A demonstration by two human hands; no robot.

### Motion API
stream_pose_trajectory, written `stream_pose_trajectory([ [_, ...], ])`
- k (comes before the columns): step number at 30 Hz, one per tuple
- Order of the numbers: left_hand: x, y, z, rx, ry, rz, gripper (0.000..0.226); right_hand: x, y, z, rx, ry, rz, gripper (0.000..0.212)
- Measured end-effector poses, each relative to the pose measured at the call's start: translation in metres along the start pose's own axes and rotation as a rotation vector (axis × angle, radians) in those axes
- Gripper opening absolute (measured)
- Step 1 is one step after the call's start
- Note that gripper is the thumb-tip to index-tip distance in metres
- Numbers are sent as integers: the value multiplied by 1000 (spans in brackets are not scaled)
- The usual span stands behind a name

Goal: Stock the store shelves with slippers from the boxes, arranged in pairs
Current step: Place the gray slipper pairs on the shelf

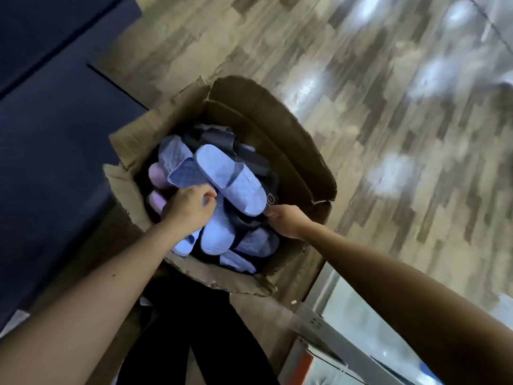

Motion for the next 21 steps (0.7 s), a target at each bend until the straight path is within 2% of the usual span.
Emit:
stream_pose_trajectory([
  [6,-53,29,-28,-36,62,21,18,-72,20,29,-45,111,2,32],
  [9,-79,37,-29,-82,148,16,27,-90,22,42,-150,142,76,32],
  [15,-134,62,-5,-230,259,6,40,-129,28,79,-344,210,180,45],
  [18,-165,83,14,-361,321,-99,35,-150,33,92,-438,240,200,51],
  [21,-196,98,23,-636,324,-157,45,-170,41,102,-481,217,158,51],
])
Point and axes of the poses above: each hand's wrist, its own x-axis away from the middle knuckle, its own y-axis out of the palm, z = x × y, the point moved 1 cm from there along -x, towards the middle knuckle, and after that the axes turned 1 degree about -z, right-handed, at the moved point
